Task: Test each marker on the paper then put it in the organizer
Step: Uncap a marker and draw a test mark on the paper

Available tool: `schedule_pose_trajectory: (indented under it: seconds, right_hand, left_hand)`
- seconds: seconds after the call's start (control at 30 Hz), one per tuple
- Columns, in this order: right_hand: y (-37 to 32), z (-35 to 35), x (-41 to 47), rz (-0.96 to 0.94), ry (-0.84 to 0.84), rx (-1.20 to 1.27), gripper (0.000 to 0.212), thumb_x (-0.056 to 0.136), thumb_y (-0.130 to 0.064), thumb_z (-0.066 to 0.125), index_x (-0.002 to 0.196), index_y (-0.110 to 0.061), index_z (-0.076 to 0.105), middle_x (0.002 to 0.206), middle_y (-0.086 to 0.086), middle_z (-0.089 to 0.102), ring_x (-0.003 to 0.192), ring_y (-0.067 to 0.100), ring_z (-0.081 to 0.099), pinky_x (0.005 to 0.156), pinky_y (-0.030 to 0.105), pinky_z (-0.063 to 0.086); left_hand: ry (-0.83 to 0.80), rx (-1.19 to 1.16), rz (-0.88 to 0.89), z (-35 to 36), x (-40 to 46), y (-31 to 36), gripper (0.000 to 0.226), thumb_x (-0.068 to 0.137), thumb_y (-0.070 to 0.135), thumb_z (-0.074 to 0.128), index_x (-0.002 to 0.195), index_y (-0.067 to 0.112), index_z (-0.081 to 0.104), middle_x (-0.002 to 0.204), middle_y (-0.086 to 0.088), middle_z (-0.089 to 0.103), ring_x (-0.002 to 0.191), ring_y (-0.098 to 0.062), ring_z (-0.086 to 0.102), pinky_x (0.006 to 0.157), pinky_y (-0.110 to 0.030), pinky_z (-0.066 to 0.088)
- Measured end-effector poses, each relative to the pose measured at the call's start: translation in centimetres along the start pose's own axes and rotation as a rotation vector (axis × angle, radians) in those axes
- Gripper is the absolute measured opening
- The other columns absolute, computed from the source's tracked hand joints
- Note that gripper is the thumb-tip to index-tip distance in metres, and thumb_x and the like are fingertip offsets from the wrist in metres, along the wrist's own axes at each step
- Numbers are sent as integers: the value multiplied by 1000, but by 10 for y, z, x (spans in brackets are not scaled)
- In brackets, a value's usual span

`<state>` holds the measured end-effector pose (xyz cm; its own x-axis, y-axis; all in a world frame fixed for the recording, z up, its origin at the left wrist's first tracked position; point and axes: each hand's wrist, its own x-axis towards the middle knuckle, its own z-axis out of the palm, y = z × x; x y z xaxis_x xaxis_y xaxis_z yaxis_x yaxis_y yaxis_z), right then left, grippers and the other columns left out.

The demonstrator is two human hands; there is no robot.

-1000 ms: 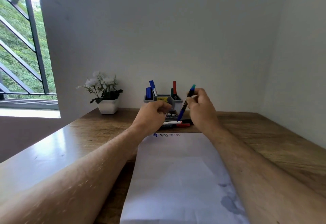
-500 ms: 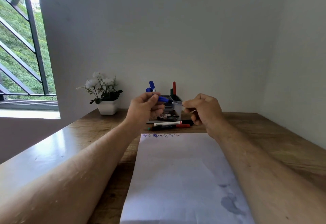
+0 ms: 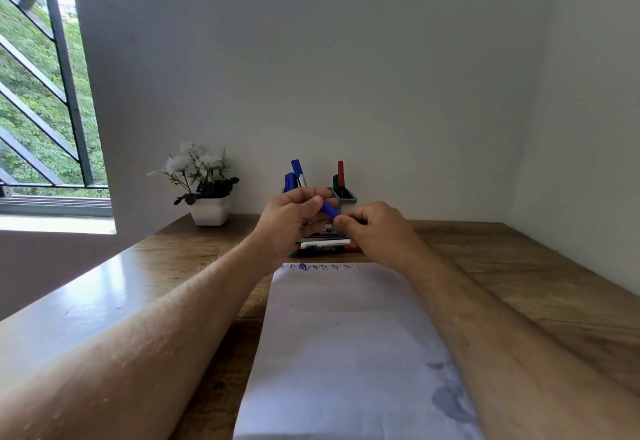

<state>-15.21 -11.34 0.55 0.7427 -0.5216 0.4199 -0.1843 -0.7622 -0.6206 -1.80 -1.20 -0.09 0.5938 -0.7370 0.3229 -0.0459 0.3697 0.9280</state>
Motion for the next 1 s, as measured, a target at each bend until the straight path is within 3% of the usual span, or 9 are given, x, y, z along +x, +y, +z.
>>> schedule_pose_trajectory:
  seconds: [0.13, 0.4, 0.57, 0.67, 0.73, 0.8, 0.87, 0.9, 1.0]
  right_hand:
    - [-1, -4, 0, -74, 96, -104, 32, 96, -44, 58, 108, -20, 75, 70, -7, 64, 57, 6, 55, 51, 20, 37]
    - [-5, -9, 2, -160, 188, -148, 37, 91, -53, 59, 90, -20, 77, 61, 0, 66, 48, 14, 55, 50, 33, 46]
    - [-3, -13, 1, -108, 222, -209, 53, 94, -60, 51, 57, -22, 53, 49, -3, 50, 44, 12, 44, 46, 27, 32]
    - [2, -13, -1, -43, 224, -120, 54, 96, -54, 51, 52, -22, 48, 61, 1, 65, 50, 13, 53, 47, 25, 34]
    - [3, -12, 0, 26, 257, 0, 48, 97, -48, 54, 59, -19, 62, 74, 4, 73, 59, 16, 62, 52, 27, 45]
    - [5, -11, 3, 132, 255, 108, 34, 97, -41, 57, 85, -15, 76, 76, 4, 73, 60, 14, 62, 56, 29, 50]
    - [7, -10, 5, 214, 206, 272, 21, 97, -28, 59, 112, -19, 71, 80, 6, 72, 52, 10, 54, 46, 25, 43]
    - [8, -9, 6, 251, 177, 373, 25, 97, -19, 59, 120, -23, 64, 85, 9, 72, 50, 11, 52, 42, 23, 39]
    - [7, -9, 6, 342, 121, 570, 37, 92, -1, 51, 120, -25, 54, 92, 16, 70, 48, 15, 50, 38, 23, 37]
  left_hand:
    - [13, -10, 15, 1, 0, 0, 17, 98, 9, 55, 105, 8, 70, 101, -12, 75, 95, -25, 71, 91, -38, 56]
    - [24, -160, 100, 8, -2, 7, 18, 97, 4, 52, 100, 5, 70, 95, -11, 75, 89, -22, 73, 76, -29, 61]
    - [173, -206, 153, 1, 3, 12, 16, 98, 8, 54, 100, 9, 70, 97, -9, 75, 91, -19, 73, 72, -25, 58]
    - [250, -177, 155, -7, 4, 14, 17, 99, 8, 53, 102, 9, 70, 96, -9, 75, 89, -18, 73, 74, -27, 59]
    - [249, -112, 107, -7, 2, 14, 19, 100, 9, 51, 105, 9, 70, 96, -10, 74, 85, -19, 73, 74, -30, 60]
    - [210, -50, 29, -1, -1, 14, 22, 102, 8, 47, 109, 8, 68, 95, -11, 72, 82, -20, 72, 71, -33, 62]
    - [159, -27, -58, 7, -5, 13, 25, 104, 8, 42, 110, 6, 66, 90, -10, 68, 76, -20, 69, 67, -35, 63]
    - [124, -15, -104, 11, -7, 13, 26, 104, 8, 39, 107, 6, 65, 85, -9, 65, 70, -19, 66, 64, -35, 63]
    - [-13, 120, -199, 16, -11, 12, 29, 103, 6, 35, 91, 11, 61, 69, -5, 54, 54, -14, 52, 49, -30, 56]
